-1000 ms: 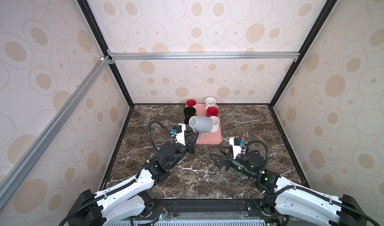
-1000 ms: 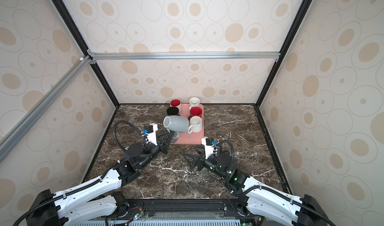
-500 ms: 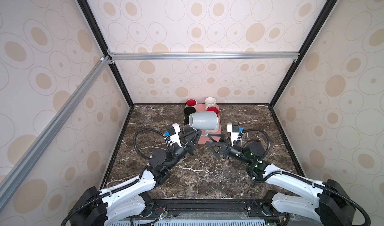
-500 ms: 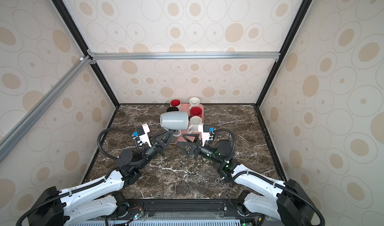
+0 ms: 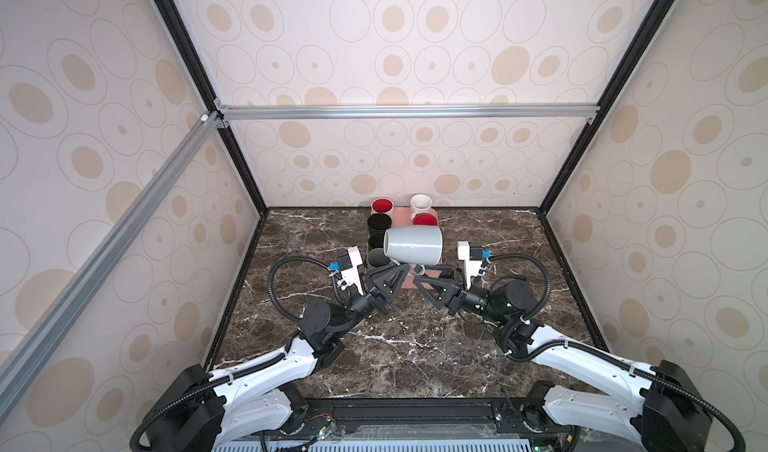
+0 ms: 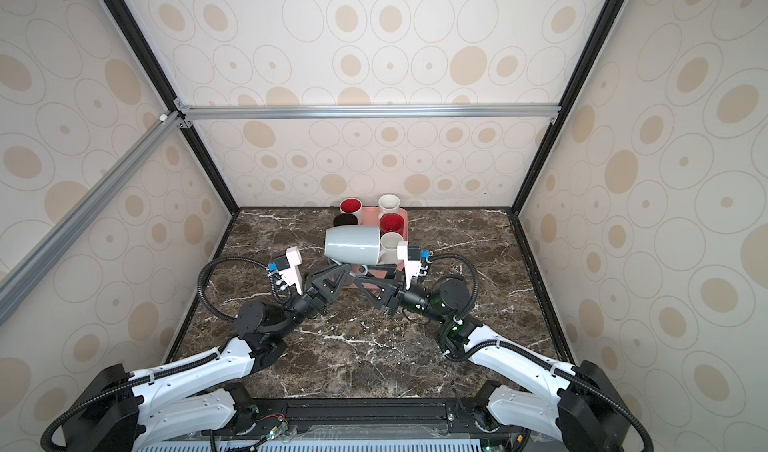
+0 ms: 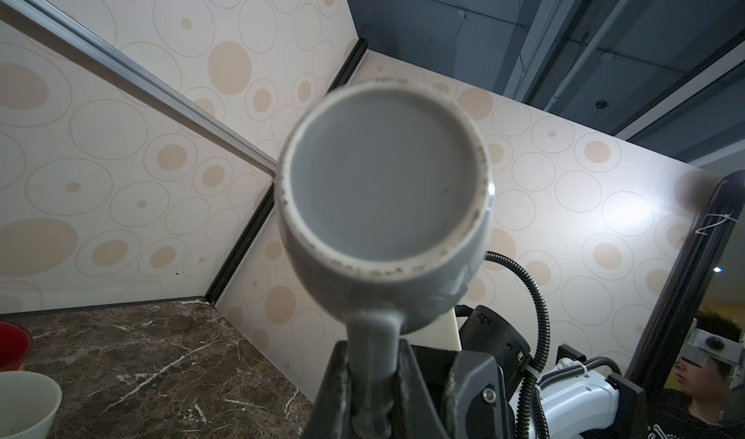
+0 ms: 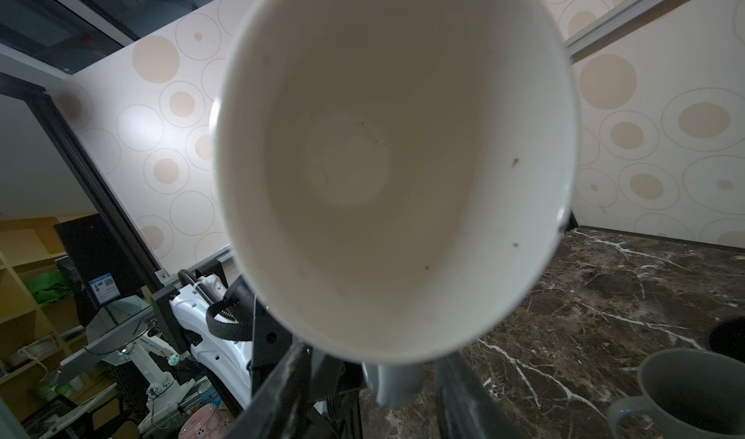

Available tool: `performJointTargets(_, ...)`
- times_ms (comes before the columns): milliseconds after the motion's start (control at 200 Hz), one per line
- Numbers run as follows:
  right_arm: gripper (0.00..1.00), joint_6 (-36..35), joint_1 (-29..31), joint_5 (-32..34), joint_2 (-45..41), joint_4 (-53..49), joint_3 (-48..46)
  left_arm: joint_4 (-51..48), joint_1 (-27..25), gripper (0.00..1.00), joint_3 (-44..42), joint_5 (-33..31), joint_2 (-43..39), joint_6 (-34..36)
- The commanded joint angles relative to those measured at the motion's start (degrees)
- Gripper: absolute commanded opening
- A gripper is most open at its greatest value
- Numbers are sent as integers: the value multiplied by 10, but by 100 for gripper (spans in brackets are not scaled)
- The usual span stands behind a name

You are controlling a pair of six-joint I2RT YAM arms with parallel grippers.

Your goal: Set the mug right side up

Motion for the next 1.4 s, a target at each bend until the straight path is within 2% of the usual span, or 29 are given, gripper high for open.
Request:
performJointTargets(0,47,-8,-1,-2,-15,6,16,78,3,0,14,18,-2,-27)
performJointTargets(105,44,-10,-2,0,-18,-1,19,85,4,0,16,29,8,-37)
performJointTargets(170,27,-9,-1,2,-20,-8,21,85,4,0,18,31,13,-42)
performJointTargets(295,0,-16,-1,10,-33,-34,20,61,4,0,21,21,12,-45)
performJointTargets(360,0,-25,-2,23,-47,-63,19,43,4,0,21,10,8,-43)
performJointTargets(390,0,-32,-2,28,-55,-82,19,32,4,14,20,3,3,-42)
performJointTargets(405,0,-36,-1,32,-59,-94,19,26,4,29,19,0,1,-40)
performJointTargets(430,0,-45,-2,39,-66,-114,19,17,4,45,16,-6,-4,-38)
performJointTargets(475,0,-58,-2,53,-80,-164,23,-5,5,66,13,-19,-14,-34)
performJointTargets(505,0,-69,-2,61,-90,-197,25,-18,5,75,11,-26,-23,-30)
performJointTargets(625,0,-128,-9,86,-111,-382,62,-85,6,99,0,-54,-70,2)
performJointTargets(755,0,-224,-25,102,-82,-608,148,-196,7,99,3,-92,-132,55)
performJointTargets(840,0,-294,-35,123,-29,-737,215,-259,7,99,7,-122,-167,88)
performJointTargets(965,0,-388,-35,240,74,-892,310,-332,7,99,9,-176,-212,123)
performJointTargets(1065,0,-431,-42,305,148,-942,355,-363,8,99,9,-192,-233,138)
performJointTargets(1160,0,-449,-61,337,213,-978,393,-380,8,99,7,-203,-244,143)
performJointTargets(1255,0,-461,-79,350,276,-1007,432,-391,9,100,6,-213,-253,145)
performJointTargets(1395,0,-461,-96,345,313,-994,453,-397,10,99,1,-214,-263,149)
